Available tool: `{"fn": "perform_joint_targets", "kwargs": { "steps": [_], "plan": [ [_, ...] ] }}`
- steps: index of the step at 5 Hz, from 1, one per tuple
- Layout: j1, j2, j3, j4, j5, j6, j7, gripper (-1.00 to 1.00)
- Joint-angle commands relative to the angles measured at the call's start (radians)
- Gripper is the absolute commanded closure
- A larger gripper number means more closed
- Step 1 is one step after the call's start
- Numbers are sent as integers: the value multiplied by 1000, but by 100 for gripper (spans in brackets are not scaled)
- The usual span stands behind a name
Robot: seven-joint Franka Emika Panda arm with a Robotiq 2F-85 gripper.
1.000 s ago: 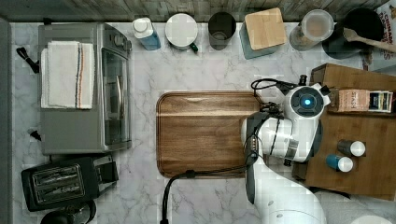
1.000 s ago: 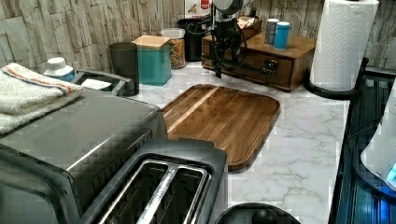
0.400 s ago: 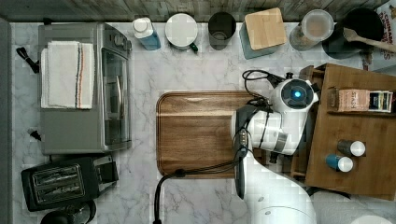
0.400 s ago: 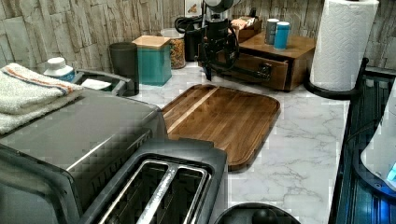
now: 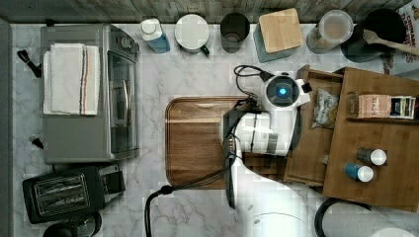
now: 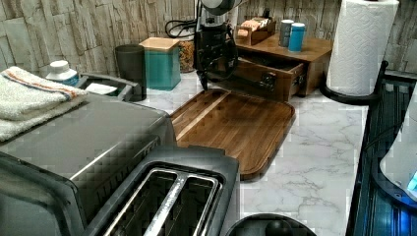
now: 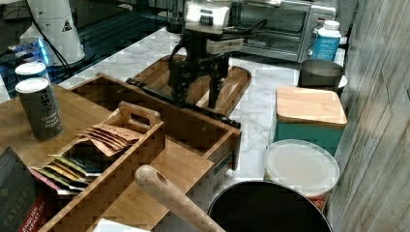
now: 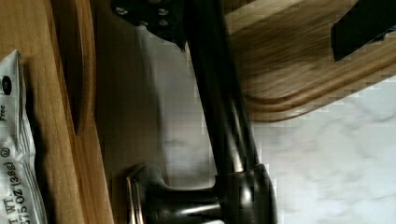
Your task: Open the drawer.
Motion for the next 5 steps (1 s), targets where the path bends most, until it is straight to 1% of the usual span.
{"fn": "perform_joint_targets", "kwargs": {
  "steps": [1,2,3,5],
  "plan": [
    [250,-8,209,55,7,25,191,-100],
    [301,-10,185,70,-79,35,302,-100],
    [279,-9,208,70,-93,34,311,-100],
    [272,-8,215,70,-97,33,314,-100]
  ]
}}
